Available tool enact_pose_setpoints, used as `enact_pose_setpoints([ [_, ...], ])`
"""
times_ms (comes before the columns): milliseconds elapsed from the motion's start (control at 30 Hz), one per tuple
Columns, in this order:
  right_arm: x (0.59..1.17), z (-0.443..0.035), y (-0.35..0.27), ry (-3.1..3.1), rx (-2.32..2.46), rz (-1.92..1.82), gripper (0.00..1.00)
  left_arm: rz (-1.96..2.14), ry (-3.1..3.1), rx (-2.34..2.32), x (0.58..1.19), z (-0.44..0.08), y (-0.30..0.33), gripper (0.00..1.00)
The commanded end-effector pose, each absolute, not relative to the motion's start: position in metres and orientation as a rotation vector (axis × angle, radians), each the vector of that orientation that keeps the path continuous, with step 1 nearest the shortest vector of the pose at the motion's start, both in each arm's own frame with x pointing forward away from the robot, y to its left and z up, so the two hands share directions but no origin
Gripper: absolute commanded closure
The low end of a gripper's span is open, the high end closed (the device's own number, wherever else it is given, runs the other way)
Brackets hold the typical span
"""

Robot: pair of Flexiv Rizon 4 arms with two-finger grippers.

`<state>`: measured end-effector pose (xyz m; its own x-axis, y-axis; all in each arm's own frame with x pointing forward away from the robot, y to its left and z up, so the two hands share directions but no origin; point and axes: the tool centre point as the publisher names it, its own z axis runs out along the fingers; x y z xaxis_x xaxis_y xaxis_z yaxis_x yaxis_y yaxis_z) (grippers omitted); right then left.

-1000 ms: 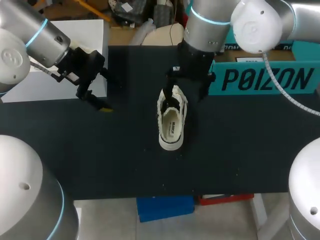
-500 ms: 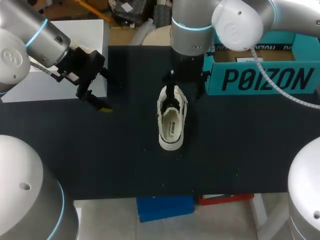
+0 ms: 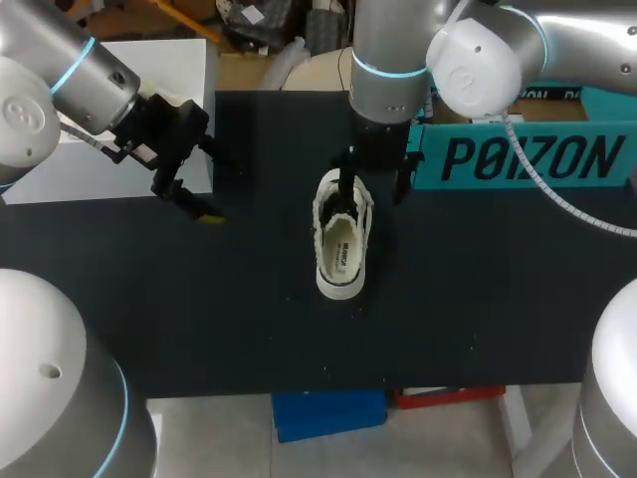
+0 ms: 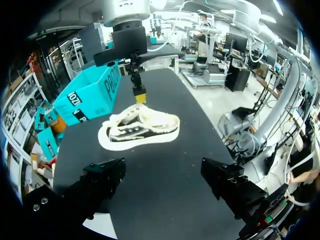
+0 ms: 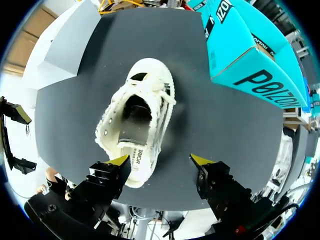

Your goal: Take the shoe out of the shoebox, open the shoe tongue, remove and reinsert the insole, then place the shoe into the shoebox

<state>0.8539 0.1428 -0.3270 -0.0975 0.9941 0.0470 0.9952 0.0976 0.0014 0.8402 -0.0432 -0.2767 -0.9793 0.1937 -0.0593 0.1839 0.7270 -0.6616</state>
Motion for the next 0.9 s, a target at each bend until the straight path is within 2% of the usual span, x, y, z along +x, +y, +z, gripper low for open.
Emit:
enact_pose_setpoints([
  [33, 0.865, -0.348, 0.143, -2.287, -2.079, -0.052, 0.35, 1.113, -2.91, -0.318, 0.84, -0.278, -0.044, 0.0],
  [167, 0.869, -0.361, 0.142, -2.273, -2.073, -0.054, 0.41, 1.113, -2.91, -0.318, 0.84, -0.278, -0.044, 0.0],
  [333, 0.869, -0.374, 0.143, -2.247, -2.067, -0.051, 0.38, 1.113, -2.91, -0.318, 0.84, -0.278, -0.044, 0.0],
  [700, 0.867, -0.396, 0.146, -2.22, -2.072, -0.024, 0.5, 1.113, -2.91, -0.318, 0.84, -0.278, -0.044, 0.0],
  [900, 0.868, -0.404, 0.15, -2.217, -2.072, 0.006, 0.51, 1.113, -2.91, -0.318, 0.84, -0.278, -0.044, 0.0],
])
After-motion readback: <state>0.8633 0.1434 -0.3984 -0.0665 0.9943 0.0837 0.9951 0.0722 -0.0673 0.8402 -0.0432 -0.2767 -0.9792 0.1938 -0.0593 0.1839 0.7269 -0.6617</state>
